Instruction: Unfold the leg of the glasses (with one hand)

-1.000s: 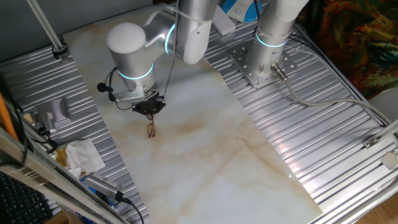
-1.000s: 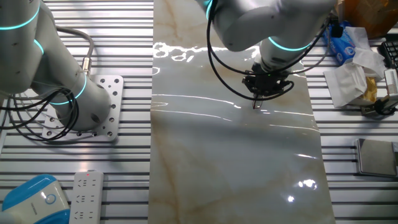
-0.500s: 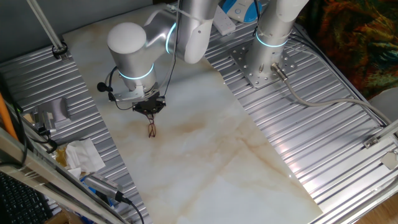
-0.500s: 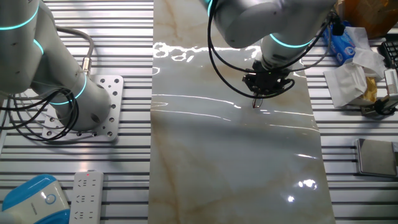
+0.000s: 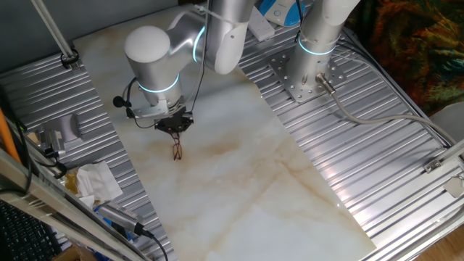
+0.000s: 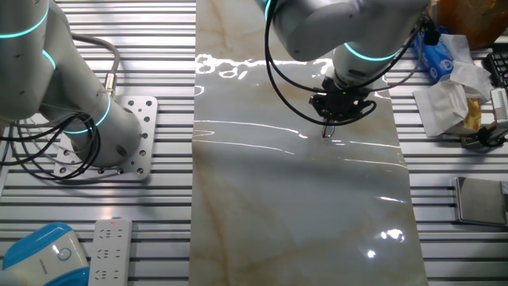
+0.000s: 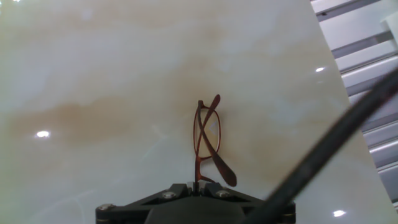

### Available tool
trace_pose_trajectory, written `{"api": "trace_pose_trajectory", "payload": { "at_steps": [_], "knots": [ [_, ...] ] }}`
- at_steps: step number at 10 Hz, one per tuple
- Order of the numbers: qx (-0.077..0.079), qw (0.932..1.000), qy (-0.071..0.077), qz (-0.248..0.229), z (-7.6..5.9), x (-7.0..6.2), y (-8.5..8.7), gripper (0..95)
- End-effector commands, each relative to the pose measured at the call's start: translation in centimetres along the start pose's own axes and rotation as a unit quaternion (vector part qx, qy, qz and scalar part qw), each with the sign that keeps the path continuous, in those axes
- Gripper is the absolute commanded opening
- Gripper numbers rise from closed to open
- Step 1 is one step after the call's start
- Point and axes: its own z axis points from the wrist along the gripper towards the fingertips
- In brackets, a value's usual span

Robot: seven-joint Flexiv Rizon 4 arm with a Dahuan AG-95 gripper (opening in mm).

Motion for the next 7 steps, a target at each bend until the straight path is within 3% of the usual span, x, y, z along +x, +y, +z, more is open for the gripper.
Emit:
{"api": "trace_pose_trajectory", "payload": {
  "at_steps": [1,7],
  "knots": [
    [0.001,1.0,0.002,0.003,-0.1,0.01,0.09,0.0],
    [-0.006,0.999,0.0,0.045,-0.98,-0.07,0.55,0.0]
  ]
}}
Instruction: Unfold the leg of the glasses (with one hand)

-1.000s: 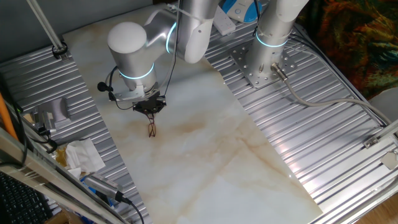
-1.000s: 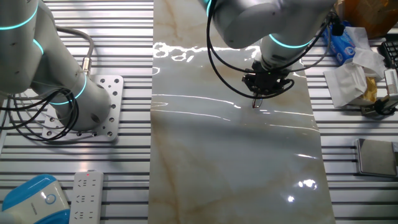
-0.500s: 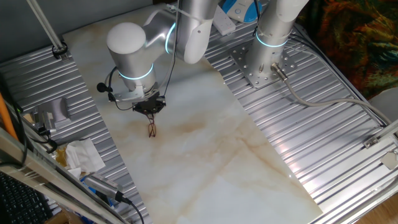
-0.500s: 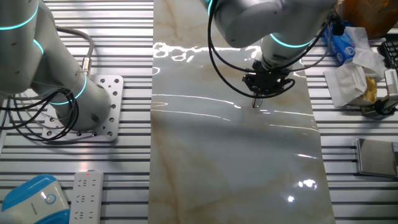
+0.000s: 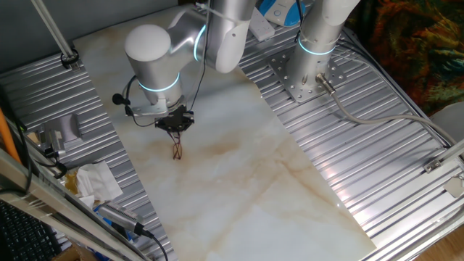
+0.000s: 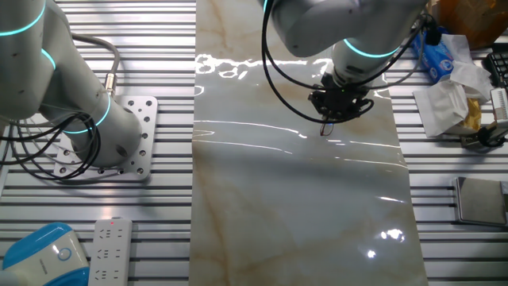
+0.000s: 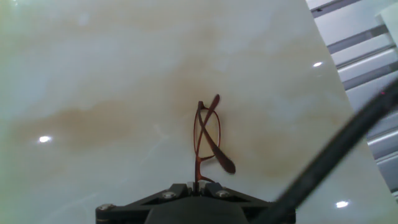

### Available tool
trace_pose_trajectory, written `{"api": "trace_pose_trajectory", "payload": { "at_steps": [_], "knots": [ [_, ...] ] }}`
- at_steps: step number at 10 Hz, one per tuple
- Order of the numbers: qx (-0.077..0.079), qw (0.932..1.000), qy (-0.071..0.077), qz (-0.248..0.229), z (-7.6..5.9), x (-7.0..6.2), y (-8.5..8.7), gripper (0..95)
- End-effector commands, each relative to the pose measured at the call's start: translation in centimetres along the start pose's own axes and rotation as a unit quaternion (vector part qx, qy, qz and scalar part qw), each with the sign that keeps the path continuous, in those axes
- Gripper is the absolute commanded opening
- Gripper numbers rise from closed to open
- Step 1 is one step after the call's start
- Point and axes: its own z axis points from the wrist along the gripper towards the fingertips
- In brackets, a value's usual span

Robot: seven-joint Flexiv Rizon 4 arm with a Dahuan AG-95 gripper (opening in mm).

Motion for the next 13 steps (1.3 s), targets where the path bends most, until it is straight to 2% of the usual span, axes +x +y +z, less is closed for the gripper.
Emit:
{"api": "trace_pose_trajectory", "payload": {
  "at_steps": [1,4,7,9,13],
  "knots": [
    [-0.004,0.9999,0.006,0.011,-0.3,0.0,0.2,0.0],
    [-0.005,0.9994,0.0,0.034,-0.8,-0.1,0.5,0.0],
    [-0.008,0.9968,-0.016,0.078,-1.2,-0.1,0.8,0.0],
    [-0.007,0.9956,-0.014,0.093,-1.5,-0.1,0.9,0.0],
    [0.0,0.9912,-0.021,0.131,-1.8,-0.1,1.2,0.0]
  ]
}}
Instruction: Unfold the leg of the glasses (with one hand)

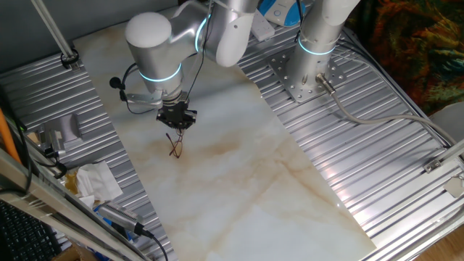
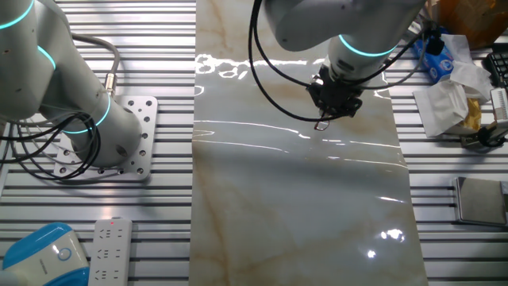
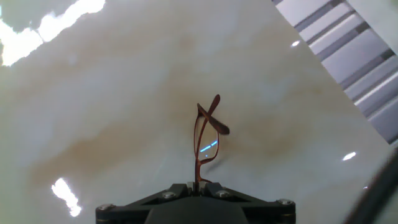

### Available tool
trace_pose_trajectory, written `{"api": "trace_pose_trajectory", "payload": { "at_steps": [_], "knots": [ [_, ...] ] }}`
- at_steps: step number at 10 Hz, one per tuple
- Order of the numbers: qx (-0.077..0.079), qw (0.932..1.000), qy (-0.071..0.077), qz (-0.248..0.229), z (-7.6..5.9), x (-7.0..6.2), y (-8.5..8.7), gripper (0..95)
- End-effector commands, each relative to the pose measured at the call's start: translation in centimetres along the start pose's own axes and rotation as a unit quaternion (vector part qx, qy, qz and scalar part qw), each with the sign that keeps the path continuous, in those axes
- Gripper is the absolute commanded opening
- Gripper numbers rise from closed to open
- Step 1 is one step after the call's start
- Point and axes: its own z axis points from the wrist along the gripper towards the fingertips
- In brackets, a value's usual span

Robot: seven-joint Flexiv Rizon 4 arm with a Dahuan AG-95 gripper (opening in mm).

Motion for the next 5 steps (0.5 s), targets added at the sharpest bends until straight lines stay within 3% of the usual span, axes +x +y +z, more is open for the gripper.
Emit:
{"api": "trace_pose_trajectory", "payload": {
  "at_steps": [1,5],
  "knots": [
    [0.002,0.9999,-0.001,0.014,-0.07,0.04,0.0,0.0],
    [0.007,0.9986,0.008,0.052,-0.96,0.08,0.67,0.0]
  ]
}}
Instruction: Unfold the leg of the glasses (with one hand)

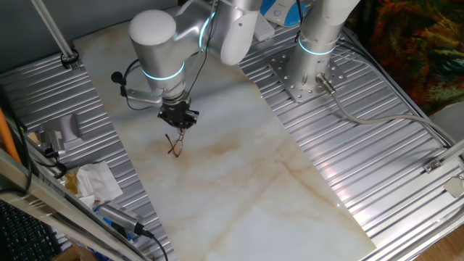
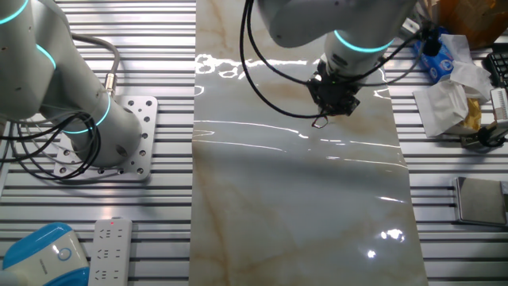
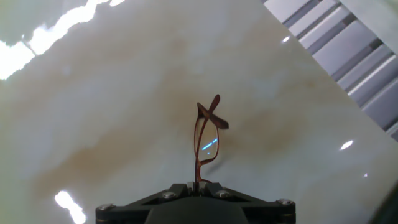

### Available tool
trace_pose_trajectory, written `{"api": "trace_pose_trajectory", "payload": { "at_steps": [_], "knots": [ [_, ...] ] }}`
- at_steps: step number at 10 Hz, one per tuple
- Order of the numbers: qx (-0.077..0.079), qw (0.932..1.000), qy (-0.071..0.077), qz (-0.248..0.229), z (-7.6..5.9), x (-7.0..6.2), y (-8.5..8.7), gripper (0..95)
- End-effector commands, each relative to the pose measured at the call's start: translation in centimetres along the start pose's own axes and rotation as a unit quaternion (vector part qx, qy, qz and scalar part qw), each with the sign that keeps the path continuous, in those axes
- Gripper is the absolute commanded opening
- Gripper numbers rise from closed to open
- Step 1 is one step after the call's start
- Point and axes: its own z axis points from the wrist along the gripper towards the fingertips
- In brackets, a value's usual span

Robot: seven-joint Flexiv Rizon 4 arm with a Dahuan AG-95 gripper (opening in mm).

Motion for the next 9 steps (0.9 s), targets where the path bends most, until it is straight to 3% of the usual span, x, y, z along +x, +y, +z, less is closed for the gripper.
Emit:
{"api": "trace_pose_trajectory", "payload": {
  "at_steps": [1,6,9],
  "knots": [
    [0.004,0.9998,0.0,0.018,-0.11,0.13,0.02,0.0],
    [0.013,0.9987,-0.007,0.048,-0.29,0.27,-0.03,0.0],
    [0.021,0.998,-0.031,0.051,-0.24,0.57,-0.03,0.0]
  ]
}}
